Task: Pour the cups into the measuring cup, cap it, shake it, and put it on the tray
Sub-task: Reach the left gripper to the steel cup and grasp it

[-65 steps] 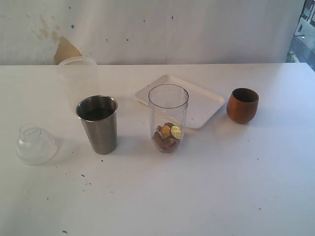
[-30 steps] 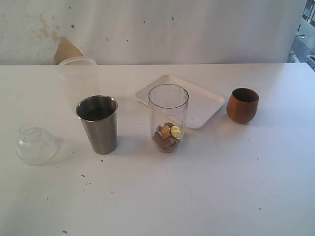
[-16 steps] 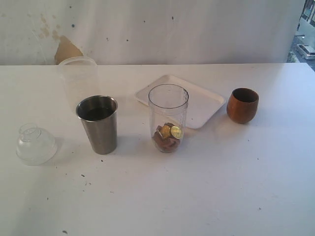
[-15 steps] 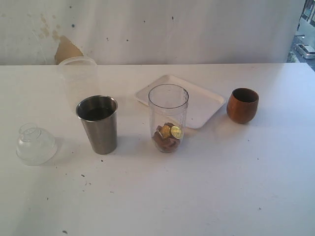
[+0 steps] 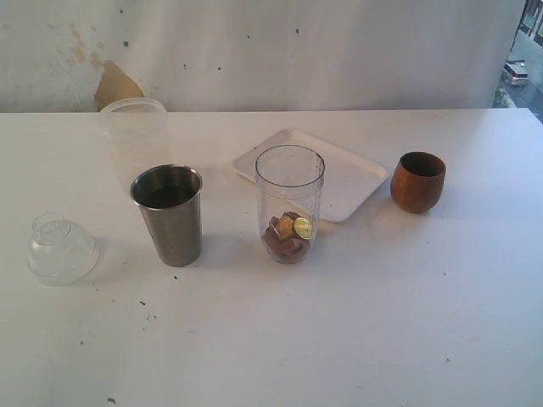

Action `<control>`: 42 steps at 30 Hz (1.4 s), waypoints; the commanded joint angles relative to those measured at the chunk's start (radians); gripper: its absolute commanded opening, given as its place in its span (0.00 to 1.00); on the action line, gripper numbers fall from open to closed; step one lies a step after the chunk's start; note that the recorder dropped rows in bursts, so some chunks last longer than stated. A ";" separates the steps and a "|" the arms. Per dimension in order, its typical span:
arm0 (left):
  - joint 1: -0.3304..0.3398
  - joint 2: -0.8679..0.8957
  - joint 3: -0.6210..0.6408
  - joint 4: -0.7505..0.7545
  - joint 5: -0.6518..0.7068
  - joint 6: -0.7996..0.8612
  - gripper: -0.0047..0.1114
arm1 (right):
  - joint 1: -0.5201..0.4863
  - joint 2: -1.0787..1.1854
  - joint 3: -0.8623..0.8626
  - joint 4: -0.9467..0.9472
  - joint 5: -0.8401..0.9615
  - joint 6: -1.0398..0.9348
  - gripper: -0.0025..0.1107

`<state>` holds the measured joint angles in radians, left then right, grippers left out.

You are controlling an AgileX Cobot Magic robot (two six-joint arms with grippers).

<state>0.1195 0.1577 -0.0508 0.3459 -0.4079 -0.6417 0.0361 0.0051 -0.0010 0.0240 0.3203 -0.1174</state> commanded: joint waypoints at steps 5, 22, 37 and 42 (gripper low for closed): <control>-0.004 0.463 -0.010 0.400 -0.358 -0.182 0.81 | 0.002 -0.005 0.001 0.005 -0.008 0.002 0.03; -0.299 1.411 -0.249 0.365 -0.566 0.330 0.81 | 0.002 -0.005 0.001 0.005 -0.008 0.002 0.03; -0.325 1.741 -0.466 0.262 -0.614 0.388 0.81 | 0.002 -0.005 0.001 0.005 -0.008 0.002 0.03; -0.325 1.814 -0.528 0.280 -0.616 0.388 0.81 | 0.002 -0.005 0.001 0.005 -0.008 0.002 0.03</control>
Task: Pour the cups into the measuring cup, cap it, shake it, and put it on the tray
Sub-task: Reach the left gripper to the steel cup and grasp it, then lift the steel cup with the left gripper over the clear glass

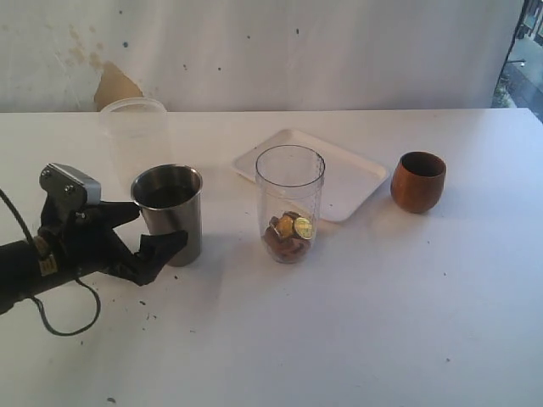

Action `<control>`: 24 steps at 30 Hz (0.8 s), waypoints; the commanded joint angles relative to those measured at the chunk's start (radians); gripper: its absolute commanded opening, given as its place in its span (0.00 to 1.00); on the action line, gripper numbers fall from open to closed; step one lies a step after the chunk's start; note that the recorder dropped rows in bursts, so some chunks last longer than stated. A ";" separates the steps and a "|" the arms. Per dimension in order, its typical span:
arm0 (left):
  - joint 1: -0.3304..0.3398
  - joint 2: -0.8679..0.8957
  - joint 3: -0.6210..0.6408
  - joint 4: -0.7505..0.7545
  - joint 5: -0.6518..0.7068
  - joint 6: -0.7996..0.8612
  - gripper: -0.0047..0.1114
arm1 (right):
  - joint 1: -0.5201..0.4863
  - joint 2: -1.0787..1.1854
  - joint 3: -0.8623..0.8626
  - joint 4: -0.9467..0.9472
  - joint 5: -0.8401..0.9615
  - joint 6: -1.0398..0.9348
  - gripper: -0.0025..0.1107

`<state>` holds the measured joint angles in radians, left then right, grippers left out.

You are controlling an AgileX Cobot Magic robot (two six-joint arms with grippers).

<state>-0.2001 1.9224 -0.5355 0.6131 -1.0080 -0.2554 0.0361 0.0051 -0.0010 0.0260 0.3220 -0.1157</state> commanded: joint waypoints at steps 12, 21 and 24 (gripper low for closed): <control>-0.006 0.162 -0.198 0.103 -0.018 0.009 0.81 | 0.002 -0.005 0.001 0.003 -0.009 0.001 0.03; -0.006 0.172 -0.213 0.113 -0.065 0.014 0.58 | 0.002 -0.005 0.001 0.003 -0.009 0.001 0.03; -0.006 0.172 -0.213 0.113 -0.100 0.010 0.23 | 0.002 -0.005 0.001 0.003 -0.009 0.001 0.03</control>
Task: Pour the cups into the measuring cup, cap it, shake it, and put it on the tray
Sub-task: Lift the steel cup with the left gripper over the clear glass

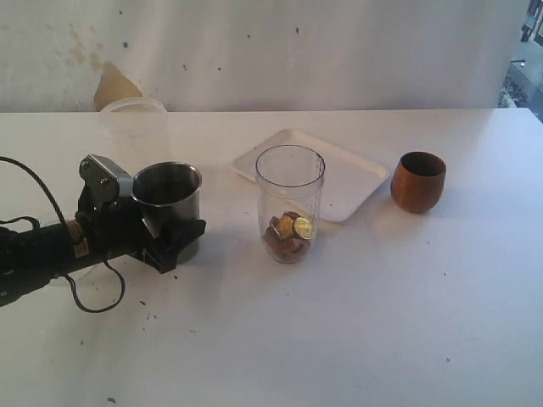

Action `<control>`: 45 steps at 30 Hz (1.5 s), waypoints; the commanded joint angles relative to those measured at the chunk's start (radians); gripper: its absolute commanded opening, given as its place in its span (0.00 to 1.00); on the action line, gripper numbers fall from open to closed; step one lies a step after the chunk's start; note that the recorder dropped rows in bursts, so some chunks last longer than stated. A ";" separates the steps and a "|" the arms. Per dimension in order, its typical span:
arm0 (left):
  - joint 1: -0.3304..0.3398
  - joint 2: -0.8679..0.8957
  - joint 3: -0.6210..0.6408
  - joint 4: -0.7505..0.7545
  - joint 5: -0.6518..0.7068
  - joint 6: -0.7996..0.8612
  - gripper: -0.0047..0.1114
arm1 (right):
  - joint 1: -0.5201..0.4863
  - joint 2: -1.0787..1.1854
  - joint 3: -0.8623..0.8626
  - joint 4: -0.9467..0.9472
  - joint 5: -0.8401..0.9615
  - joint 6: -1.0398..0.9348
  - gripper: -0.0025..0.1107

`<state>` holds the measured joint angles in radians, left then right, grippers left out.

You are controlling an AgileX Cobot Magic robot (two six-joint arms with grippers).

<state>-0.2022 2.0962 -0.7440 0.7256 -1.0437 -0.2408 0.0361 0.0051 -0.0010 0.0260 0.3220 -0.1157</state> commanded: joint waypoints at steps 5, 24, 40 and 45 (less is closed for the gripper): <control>-0.004 -0.014 -0.004 0.001 -0.064 -0.002 0.04 | 0.002 -0.005 0.001 0.003 -0.009 0.001 0.03; -0.170 -0.199 -0.490 0.214 0.416 -0.236 0.04 | 0.002 -0.005 0.001 0.003 -0.009 0.001 0.03; -0.172 -0.190 -0.522 0.226 0.430 -0.118 0.04 | 0.002 -0.005 0.001 0.003 -0.009 0.001 0.03; -0.185 -0.147 -0.524 0.214 0.418 -0.121 0.04 | 0.002 -0.005 0.001 0.003 -0.009 0.001 0.03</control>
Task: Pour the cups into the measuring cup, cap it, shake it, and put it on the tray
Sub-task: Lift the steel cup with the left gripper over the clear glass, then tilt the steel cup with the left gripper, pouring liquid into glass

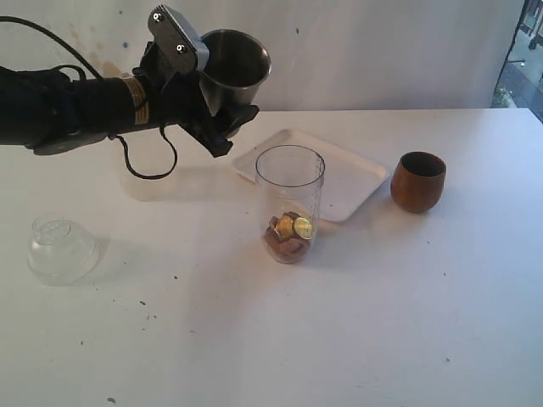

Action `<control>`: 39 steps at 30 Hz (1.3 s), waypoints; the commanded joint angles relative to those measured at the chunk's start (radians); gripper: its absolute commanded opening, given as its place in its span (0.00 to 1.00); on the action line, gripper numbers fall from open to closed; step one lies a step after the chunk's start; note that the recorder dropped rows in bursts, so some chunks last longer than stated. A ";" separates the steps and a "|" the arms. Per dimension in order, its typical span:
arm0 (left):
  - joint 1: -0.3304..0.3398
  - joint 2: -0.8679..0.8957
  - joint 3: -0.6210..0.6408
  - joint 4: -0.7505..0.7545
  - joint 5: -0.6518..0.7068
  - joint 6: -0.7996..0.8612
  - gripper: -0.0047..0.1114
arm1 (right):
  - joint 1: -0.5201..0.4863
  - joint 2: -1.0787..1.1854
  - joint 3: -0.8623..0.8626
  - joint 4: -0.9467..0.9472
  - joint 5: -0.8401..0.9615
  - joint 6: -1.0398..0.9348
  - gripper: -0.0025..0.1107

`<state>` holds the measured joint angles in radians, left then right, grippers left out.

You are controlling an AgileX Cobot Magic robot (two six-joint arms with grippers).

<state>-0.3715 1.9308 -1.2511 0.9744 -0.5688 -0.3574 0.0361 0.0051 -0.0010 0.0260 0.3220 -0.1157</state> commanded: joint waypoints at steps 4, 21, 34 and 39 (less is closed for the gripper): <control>-0.020 0.048 -0.020 -0.035 -0.059 0.032 0.04 | 0.002 -0.005 0.001 0.003 -0.009 0.001 0.03; -0.042 0.058 -0.089 -0.021 -0.039 0.154 0.04 | 0.002 -0.005 0.001 0.003 -0.009 0.001 0.03; -0.043 0.058 -0.089 0.013 -0.035 0.274 0.04 | 0.002 -0.005 0.001 0.003 -0.009 0.001 0.03; -0.043 0.058 -0.089 0.015 -0.035 0.314 0.04 | 0.002 -0.005 0.001 0.003 -0.009 0.001 0.03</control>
<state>-0.4102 2.0084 -1.3227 1.0040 -0.5551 -0.0663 0.0361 0.0051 -0.0010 0.0260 0.3220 -0.1157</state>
